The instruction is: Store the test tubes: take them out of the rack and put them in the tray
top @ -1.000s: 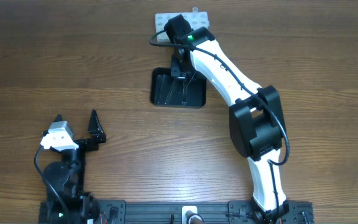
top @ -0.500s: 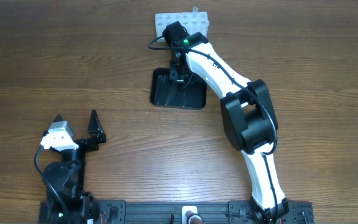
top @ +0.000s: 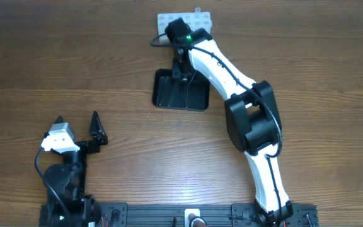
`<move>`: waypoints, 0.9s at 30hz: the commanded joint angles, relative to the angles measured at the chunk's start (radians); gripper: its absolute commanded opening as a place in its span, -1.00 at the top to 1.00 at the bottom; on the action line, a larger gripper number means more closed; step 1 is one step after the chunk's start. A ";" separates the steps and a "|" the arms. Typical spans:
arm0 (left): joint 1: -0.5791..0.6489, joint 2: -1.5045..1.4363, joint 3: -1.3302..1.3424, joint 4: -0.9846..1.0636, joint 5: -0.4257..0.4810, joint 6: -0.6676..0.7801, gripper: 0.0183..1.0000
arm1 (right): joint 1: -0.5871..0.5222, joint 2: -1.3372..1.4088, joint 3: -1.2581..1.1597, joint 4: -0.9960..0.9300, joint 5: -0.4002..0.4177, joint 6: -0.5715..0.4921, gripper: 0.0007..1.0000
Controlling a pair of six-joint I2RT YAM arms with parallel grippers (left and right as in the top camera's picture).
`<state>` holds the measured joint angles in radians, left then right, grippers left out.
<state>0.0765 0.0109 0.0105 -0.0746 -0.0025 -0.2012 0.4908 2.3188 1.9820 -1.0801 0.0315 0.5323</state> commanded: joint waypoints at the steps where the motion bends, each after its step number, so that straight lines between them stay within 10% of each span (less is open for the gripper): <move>1: 0.006 -0.008 -0.005 -0.002 0.013 0.015 -1.00 | -0.007 -0.122 0.146 -0.032 0.012 -0.018 0.25; 13: 0.006 -0.008 -0.005 -0.002 0.013 0.015 -1.00 | -0.043 -0.151 0.286 0.125 0.309 -0.227 -0.04; 27: 0.006 -0.008 -0.005 -0.002 0.013 0.015 -1.00 | -0.090 0.009 0.285 0.372 0.318 -0.357 -0.54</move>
<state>0.0765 0.0109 0.0105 -0.0746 -0.0025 -0.2012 0.3996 2.2807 2.2627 -0.7300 0.3321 0.2222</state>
